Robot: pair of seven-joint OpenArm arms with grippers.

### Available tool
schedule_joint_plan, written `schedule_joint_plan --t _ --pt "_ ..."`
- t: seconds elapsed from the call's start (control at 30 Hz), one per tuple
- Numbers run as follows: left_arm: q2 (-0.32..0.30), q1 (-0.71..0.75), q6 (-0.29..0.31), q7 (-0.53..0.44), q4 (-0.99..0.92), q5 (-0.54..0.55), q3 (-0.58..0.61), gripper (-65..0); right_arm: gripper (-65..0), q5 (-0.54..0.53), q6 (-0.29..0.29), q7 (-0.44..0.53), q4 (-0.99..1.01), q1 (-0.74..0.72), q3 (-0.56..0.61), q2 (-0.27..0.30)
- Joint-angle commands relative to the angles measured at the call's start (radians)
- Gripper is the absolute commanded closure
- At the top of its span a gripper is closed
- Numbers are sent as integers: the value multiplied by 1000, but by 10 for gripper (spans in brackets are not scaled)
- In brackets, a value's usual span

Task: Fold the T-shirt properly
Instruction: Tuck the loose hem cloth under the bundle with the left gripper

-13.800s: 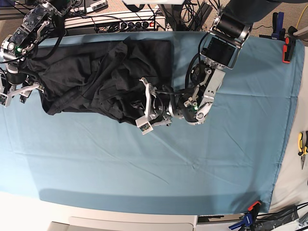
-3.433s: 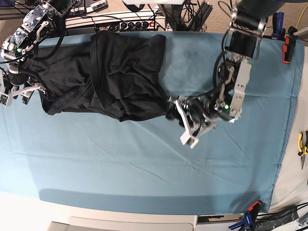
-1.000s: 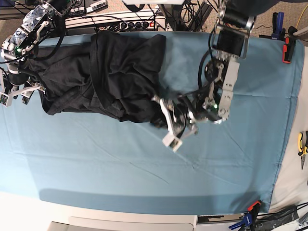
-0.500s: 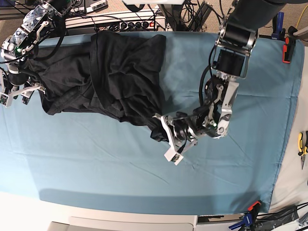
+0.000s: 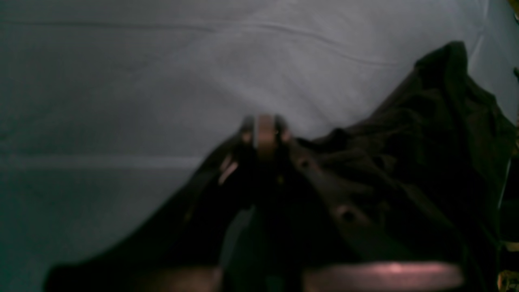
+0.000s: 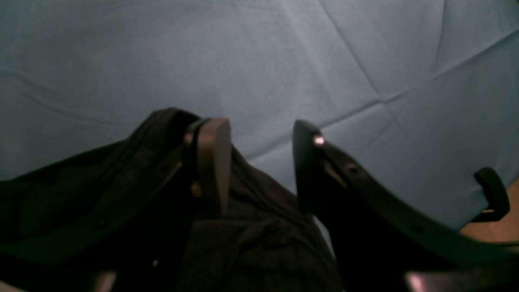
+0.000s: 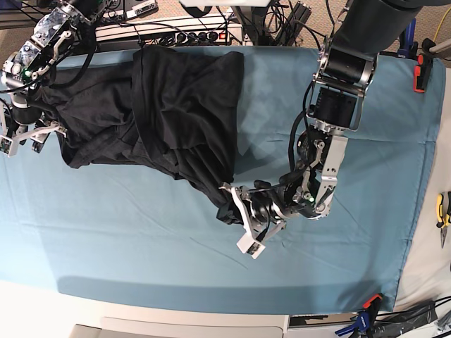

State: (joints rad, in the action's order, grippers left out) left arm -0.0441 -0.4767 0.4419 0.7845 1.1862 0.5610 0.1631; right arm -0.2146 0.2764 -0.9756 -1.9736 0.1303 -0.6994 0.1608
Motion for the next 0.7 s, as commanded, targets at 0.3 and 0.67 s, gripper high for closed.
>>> schedule_joint_plan --t 0.3,0.67 --pt "5 -84 3 -46 18 14 14 0 -257 -6 -4 26 -13 -8 -2 16" --pt "10 -93 -34 -63 18 -81 214 0 -257 -5 -4 26 -13 -8 -2 16"
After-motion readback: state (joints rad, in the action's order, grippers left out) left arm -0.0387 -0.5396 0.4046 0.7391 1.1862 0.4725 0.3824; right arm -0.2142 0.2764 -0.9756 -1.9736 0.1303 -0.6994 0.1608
